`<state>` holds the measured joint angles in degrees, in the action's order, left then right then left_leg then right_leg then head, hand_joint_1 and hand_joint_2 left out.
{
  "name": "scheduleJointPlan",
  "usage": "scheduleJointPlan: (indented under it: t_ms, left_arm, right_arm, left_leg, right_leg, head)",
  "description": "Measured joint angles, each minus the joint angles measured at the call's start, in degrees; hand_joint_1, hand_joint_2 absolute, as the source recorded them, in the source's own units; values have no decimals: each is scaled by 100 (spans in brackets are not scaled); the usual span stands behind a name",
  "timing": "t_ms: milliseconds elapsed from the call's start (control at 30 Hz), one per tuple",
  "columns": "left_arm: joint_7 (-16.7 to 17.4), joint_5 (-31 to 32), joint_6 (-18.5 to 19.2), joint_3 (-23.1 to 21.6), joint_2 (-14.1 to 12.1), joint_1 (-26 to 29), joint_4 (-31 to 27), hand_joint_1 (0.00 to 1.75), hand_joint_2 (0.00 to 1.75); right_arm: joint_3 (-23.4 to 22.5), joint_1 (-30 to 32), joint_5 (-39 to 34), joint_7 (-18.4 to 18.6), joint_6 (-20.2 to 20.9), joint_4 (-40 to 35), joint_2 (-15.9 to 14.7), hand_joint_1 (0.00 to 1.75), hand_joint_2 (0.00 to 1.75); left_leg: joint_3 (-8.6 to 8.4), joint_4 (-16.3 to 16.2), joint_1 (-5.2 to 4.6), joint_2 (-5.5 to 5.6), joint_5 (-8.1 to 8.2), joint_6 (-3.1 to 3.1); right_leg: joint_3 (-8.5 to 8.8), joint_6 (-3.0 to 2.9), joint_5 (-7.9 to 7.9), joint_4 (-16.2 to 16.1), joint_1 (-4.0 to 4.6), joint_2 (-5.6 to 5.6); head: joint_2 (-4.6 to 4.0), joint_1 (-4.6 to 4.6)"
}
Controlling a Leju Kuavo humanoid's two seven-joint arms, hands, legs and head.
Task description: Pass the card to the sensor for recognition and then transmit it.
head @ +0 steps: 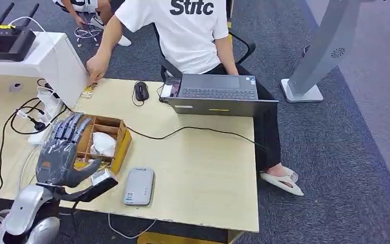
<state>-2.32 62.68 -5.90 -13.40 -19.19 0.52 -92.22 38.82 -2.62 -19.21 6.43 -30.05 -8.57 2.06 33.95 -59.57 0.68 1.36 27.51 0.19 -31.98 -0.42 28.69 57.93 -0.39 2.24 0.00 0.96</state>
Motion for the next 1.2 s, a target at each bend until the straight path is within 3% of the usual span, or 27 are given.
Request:
scheduleJointPlan:
  t_ms: [233,500,833,1200]
  left_arm:
    - [194,-18,351,-87,-532,653,-454,0,175]
    - [197,271,607,-218,-1097,579,-537,0,175]
    - [243,704,483,-411,-1154,306,-10,0,175]
    - [555,1069,273,-468,-922,141,724,0,175]
  right_arm:
    - [0,4,-26,-41,0,11,33,0,175]
    - [-39,-7,-192,-70,181,20,-7,0,175]
    - [-42,-18,-164,-20,203,35,-42,0,175]
    - [2,-30,-122,-18,197,37,-42,0,175]
  left_leg:
    - [0,1,3,7,-2,-1]
    - [0,1,1,11,-7,-2]
    - [0,1,1,11,-7,-2]
    - [1,0,0,11,-7,-2]
  right_leg:
    - [3,-2,1,1,2,-10]
    - [7,-1,-1,2,1,-14]
    - [5,-1,-1,1,1,-14]
    - [5,-1,-1,1,1,-13]
  head:
    - [0,-2]
    - [0,0]
    - [0,0]
    - [0,2]
